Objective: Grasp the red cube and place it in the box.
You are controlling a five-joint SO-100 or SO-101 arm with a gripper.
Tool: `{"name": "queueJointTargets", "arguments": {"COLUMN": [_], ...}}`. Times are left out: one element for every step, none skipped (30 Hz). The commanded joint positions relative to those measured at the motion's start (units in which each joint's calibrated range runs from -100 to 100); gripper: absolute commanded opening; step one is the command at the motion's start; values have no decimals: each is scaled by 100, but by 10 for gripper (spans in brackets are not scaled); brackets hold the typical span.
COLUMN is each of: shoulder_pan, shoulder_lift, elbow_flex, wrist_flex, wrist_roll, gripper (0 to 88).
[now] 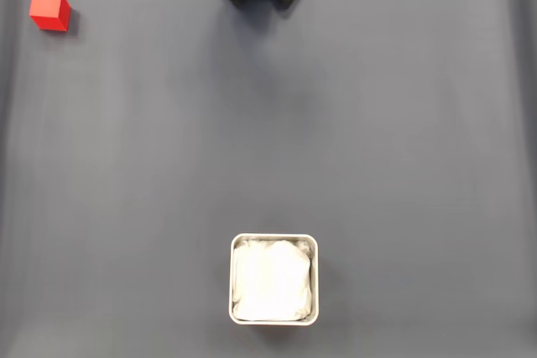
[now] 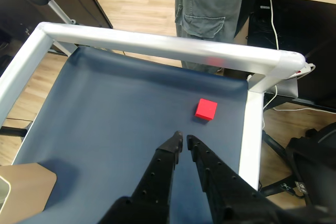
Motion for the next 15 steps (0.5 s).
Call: {"name": "queueJointTargets", "arguments": {"shoulder_pan": [198,234,276,319,362,404,447,497,539,582,624,660,695,724,759], "shoulder_lift": [-27,-10,8,25,60,103,129,181,233,285,354,415,484,545,614], "elbow_flex": [0,18,45,73,82,82,82,82,82,82,82,82,91,109,118], "wrist_flex": [-56,-64,-97,-130,-154,-179,-203,-228,-252,-285,-310,-343,-392,-449,-507], "wrist_roll": [-29,-29,-29,-29,-34,-44,-54,-59,-59,-59,-59,-54,-49,-49,-44], "gripper": [4,7,11,18,27,34,42,50,59,67,73,79,84,88,93]}}
